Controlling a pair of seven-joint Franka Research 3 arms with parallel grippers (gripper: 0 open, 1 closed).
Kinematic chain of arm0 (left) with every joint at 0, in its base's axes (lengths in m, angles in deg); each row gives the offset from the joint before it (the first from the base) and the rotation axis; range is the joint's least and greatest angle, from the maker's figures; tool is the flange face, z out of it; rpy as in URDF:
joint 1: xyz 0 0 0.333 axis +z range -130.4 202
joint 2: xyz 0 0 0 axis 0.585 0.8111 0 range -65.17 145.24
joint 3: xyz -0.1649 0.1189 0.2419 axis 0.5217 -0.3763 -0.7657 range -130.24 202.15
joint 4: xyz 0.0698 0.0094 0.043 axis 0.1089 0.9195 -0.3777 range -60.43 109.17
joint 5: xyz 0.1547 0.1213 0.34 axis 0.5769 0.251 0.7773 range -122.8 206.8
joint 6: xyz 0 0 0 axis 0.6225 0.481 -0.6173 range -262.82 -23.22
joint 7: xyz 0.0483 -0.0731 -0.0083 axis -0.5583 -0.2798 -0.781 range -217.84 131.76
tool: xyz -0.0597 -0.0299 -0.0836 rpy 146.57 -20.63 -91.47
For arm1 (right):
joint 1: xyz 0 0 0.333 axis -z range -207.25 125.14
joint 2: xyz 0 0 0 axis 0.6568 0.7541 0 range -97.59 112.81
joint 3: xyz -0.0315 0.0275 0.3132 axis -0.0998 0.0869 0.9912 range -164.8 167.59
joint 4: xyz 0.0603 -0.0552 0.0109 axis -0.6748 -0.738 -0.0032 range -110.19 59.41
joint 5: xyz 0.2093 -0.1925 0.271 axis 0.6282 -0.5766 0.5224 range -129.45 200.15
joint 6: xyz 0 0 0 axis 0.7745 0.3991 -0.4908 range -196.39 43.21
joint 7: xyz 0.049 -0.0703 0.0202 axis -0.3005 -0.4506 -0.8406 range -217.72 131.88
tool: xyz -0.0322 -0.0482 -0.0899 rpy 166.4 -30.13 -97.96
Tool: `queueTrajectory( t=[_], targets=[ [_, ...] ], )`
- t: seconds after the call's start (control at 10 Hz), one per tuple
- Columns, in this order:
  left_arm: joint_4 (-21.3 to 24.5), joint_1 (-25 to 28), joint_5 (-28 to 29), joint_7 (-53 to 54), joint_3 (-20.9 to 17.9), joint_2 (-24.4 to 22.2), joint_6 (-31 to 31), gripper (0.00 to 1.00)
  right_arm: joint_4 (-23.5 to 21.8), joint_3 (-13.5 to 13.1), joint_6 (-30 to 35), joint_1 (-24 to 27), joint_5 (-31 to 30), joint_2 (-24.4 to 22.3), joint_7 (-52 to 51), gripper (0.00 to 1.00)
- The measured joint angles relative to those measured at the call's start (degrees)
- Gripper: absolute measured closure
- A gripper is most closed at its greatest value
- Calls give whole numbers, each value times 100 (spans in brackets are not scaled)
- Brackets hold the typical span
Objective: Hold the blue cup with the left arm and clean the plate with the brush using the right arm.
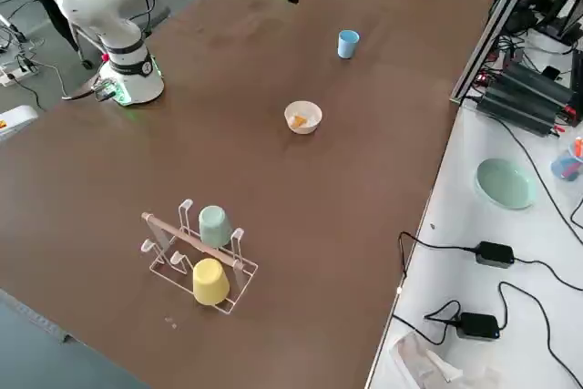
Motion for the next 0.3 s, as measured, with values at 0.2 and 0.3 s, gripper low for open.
queueTrajectory(
  t=[0.2, 0.3],
  targets=[
    [0, 0, -47, 0, 0, 5, 157, 0, -1, 4, -26, -5, 0, 0, 0, 0],
    [0, 0, -47, 0, -5, 13, 162, 0, -1, 5, -41, -7, 0, 0, 0, 0]
  ],
)
